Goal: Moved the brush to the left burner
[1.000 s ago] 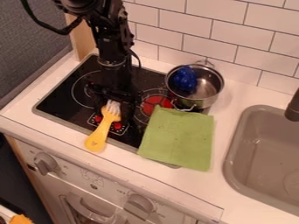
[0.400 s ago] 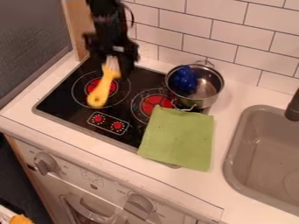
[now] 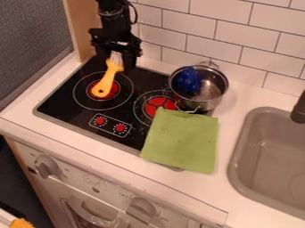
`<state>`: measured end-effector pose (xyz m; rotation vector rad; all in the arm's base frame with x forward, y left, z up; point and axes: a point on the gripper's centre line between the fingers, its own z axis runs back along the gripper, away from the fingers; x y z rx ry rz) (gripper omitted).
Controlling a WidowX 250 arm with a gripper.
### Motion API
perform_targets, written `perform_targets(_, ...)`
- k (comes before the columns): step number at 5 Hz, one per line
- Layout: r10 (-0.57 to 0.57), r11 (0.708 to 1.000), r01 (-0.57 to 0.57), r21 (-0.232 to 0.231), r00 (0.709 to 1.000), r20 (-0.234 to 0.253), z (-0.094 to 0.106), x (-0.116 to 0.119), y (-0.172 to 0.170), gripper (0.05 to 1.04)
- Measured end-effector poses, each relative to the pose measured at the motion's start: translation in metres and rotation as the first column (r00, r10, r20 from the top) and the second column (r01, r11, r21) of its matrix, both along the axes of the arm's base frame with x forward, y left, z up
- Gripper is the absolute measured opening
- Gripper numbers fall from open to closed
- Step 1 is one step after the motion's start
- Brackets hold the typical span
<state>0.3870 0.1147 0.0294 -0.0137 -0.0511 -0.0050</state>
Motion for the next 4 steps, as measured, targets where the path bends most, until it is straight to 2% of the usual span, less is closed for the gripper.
perform_targets(1,-0.026,1.0,0.026,0.005,0.999,-0.019,-0.005,-0.003,0.005,1.011)
perform_targets(2,-0.039,0.999,0.039,0.0,0.999,-0.015,-0.008,-0.005,0.002,1.007)
perform_targets(3,-0.036,0.999,0.035,0.035,0.998,0.052,0.022,-0.007,-0.002,1.001)
perform_targets(4,-0.064,0.996,0.057,0.066,0.993,0.103,0.046,-0.01,-0.022,1.001)
